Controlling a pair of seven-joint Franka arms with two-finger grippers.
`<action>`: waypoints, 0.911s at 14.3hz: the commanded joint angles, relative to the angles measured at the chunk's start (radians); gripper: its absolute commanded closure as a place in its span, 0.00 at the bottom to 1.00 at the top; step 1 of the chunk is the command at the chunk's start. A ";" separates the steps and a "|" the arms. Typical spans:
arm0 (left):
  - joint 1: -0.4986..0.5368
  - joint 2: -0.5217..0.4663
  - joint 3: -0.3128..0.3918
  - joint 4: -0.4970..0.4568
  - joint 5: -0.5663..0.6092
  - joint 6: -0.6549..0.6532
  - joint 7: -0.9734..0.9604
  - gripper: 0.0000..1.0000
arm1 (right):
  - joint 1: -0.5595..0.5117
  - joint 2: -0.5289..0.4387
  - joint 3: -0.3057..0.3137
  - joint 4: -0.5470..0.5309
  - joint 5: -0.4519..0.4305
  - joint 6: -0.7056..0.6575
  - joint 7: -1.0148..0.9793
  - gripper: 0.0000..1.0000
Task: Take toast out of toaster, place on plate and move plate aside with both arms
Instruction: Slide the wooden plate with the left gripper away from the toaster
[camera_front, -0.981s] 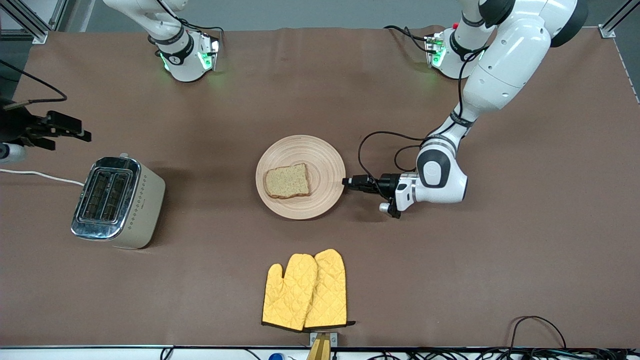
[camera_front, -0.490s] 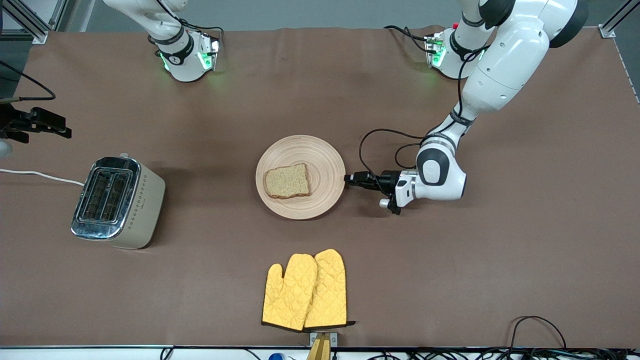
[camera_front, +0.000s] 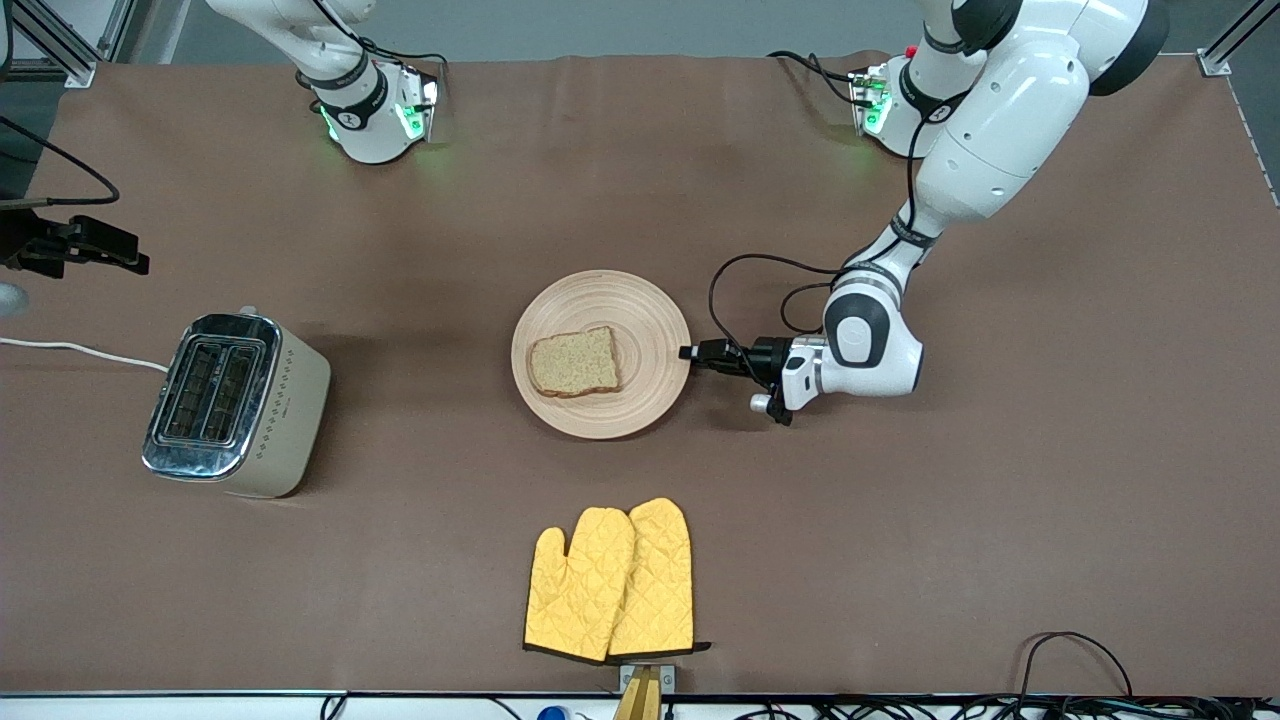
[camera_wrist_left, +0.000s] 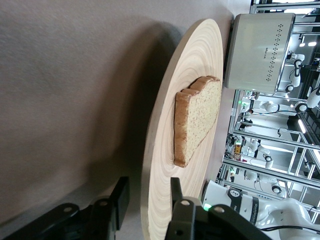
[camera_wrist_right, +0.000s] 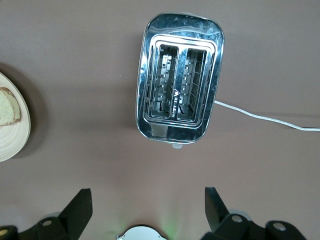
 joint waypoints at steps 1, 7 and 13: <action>-0.008 0.001 0.000 -0.006 -0.028 0.020 0.027 0.66 | 0.001 -0.018 0.004 -0.005 -0.010 -0.012 0.022 0.01; -0.018 0.001 0.000 -0.006 -0.029 0.032 0.027 0.84 | -0.002 -0.027 0.004 -0.017 -0.005 -0.012 0.040 0.01; -0.018 0.000 0.000 -0.001 -0.028 0.034 0.027 1.00 | -0.004 -0.027 0.003 -0.019 -0.005 -0.015 0.039 0.00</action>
